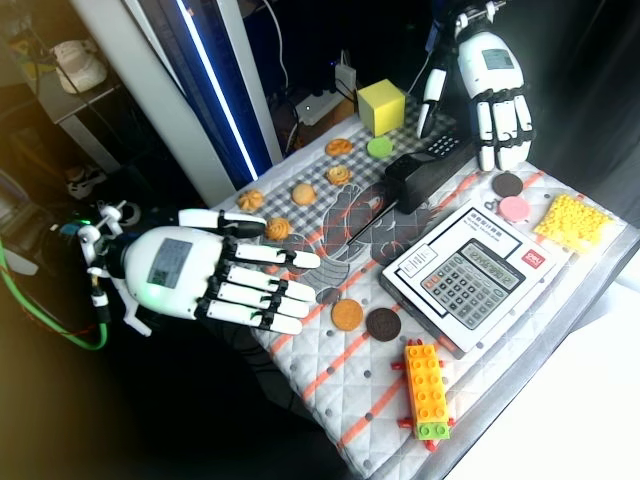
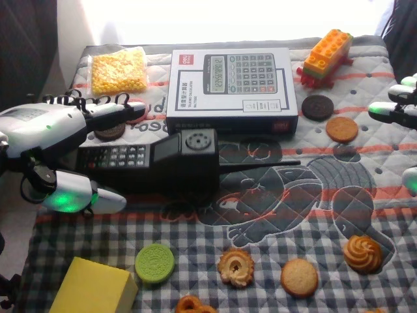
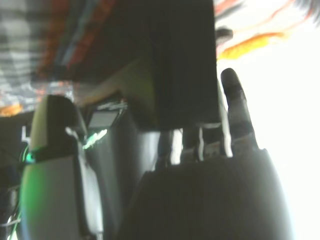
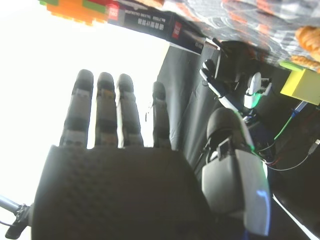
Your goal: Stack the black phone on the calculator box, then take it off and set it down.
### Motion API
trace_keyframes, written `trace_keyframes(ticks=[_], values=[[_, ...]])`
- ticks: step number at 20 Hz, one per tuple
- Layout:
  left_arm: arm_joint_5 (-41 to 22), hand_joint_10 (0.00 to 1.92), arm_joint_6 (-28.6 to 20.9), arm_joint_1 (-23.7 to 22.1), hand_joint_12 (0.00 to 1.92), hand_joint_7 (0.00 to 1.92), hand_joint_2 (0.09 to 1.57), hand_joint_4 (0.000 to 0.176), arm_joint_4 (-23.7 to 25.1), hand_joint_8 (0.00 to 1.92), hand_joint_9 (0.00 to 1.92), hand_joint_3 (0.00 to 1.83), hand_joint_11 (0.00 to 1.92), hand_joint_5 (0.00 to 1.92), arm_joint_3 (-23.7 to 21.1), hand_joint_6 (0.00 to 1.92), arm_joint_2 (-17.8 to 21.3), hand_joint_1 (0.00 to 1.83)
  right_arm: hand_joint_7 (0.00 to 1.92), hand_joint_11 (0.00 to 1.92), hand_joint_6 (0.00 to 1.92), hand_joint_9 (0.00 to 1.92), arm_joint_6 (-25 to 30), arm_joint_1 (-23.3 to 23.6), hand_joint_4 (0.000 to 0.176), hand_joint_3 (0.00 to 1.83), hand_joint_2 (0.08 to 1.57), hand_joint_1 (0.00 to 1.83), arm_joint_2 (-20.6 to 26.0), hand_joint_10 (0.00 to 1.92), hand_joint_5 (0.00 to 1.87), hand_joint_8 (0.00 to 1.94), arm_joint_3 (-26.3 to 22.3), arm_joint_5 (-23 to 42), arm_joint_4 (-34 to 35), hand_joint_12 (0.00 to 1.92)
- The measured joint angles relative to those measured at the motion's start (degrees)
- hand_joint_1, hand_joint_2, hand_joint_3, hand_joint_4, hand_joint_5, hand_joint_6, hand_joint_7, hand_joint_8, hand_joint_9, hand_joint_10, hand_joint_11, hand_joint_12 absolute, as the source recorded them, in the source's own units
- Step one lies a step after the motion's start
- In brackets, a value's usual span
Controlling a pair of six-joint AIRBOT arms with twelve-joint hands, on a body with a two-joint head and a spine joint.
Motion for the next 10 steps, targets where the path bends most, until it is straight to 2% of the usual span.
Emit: trace_keyframes(ticks=[1,2,4,5,7,8,9,10], values=[[-0.04,0.02,0.00,0.00,0.86,0.46,0.92,0.079,-0.02,0.01,0.50,0.00,0.01,0.26,0.00,0.00,0.00,0.94,0.15,0.03,0.01,0.10,0.00,0.00,0.150,0.02,1.28,0.00,0.00,0.01,0.19,0.01,0.00,0.00,0.00,0.14],[0.04,0.02,0.00,0.00,0.89,0.51,0.94,0.070,0.00,0.00,0.54,0.00,0.00,0.32,0.00,0.00,0.00,0.96,0.16,0.03,0.01,0.11,0.00,0.00,0.148,0.01,1.28,0.00,0.00,0.01,0.19,0.01,0.00,0.00,0.00,0.14],[0.09,0.02,0.00,-0.02,0.88,0.60,0.94,0.010,-0.07,0.00,0.61,0.00,0.05,0.48,0.07,0.01,-0.02,0.97,0.18,0.07,0.00,0.13,0.00,0.00,0.157,0.00,1.27,0.00,0.00,0.00,0.21,0.00,0.00,0.02,0.00,0.14],[0.15,0.02,-0.02,0.00,0.88,0.65,0.97,0.000,-0.24,0.01,0.64,0.00,0.08,0.57,0.22,0.01,-0.04,0.98,0.19,0.10,0.00,0.14,0.00,0.00,0.163,0.00,1.27,0.00,0.00,0.01,0.22,0.00,0.00,0.02,0.02,0.15],[0.52,0.12,0.07,-0.24,1.10,0.88,1.05,0.000,-1.11,0.03,0.89,0.00,0.37,0.79,0.79,0.02,-0.31,1.13,0.20,0.12,0.00,0.15,0.00,0.00,0.164,0.00,1.26,0.00,0.00,0.01,0.22,0.00,0.00,0.02,0.04,0.15],[0.66,0.56,0.07,-0.57,1.33,1.01,1.07,0.000,-1.53,0.88,1.02,0.00,0.68,1.10,1.20,0.34,-0.55,1.25,0.20,0.13,0.00,0.16,0.00,0.00,0.163,0.00,1.26,0.00,0.00,0.01,0.22,0.01,0.00,-0.04,0.17,0.15],[0.33,0.90,-0.02,-0.59,1.45,1.01,1.09,0.000,-1.70,1.14,1.05,0.00,0.82,1.14,1.33,0.39,-0.55,1.27,0.20,0.12,0.00,0.16,0.00,0.00,0.165,0.00,1.26,0.00,0.00,0.01,0.22,0.01,0.00,0.04,0.17,0.15],[0.28,1.08,-0.07,-0.59,1.49,1.01,1.09,0.000,-1.70,1.19,1.02,0.00,0.88,1.12,1.31,0.46,-0.55,1.28,0.20,0.09,0.00,0.15,0.00,0.00,0.165,0.00,1.26,0.00,0.00,0.01,0.22,0.00,0.00,0.04,0.17,0.14]])
